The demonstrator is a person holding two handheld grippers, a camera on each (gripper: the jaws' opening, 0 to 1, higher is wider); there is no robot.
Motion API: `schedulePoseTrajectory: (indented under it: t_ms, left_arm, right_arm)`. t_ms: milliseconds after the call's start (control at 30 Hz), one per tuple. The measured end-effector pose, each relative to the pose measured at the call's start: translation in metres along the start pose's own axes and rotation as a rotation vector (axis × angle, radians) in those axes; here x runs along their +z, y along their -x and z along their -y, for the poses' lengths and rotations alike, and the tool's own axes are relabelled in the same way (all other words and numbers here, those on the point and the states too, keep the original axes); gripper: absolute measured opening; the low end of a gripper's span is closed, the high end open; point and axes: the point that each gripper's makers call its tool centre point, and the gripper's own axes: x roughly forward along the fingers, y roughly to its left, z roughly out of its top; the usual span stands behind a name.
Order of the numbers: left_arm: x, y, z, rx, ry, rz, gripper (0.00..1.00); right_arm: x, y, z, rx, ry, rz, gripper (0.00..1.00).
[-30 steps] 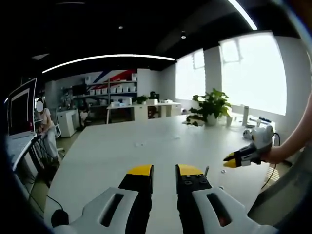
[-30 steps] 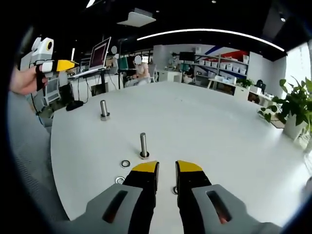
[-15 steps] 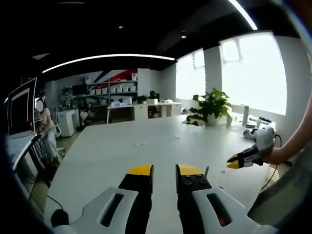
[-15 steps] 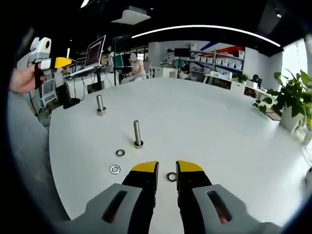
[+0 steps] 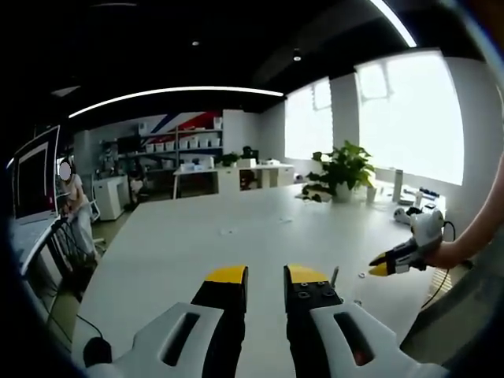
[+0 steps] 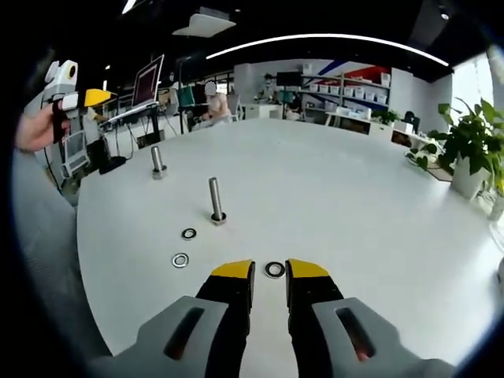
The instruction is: Place the washer onto the threaded stud by aligning its center hole with the stud, sliding it down to the base, and recovering from edge contact or off-axis alignment until the washer reaches the visible bottom stop.
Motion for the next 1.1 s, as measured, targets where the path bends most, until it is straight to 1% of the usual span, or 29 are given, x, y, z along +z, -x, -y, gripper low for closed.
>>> schedulePoseTrajectory:
  t_ms: [233,500,733,1100]
  left_arm:
    - [0.000,0.000,0.000,0.000,-0.002,0.001,0.16]
    - [0.000,0.000,-0.001,0.001,-0.006,-0.002,0.16]
    - [-0.001,-0.001,-0.001,0.001,-0.007,-0.007,0.16]
    - [-0.005,-0.002,0.002,-0.004,-0.008,-0.018,0.16]
  right_arm:
    - [-0.011,-0.002,0.005,-0.009,-0.021,-0.015,0.19]
    - [-0.015,-0.004,0.005,-0.006,-0.031,-0.020,0.19]
    - [-0.022,-0.007,0.004,-0.001,-0.030,-0.035,0.20]
    - [-0.018,-0.012,0.005,0.003,-0.034,-0.007,0.20]
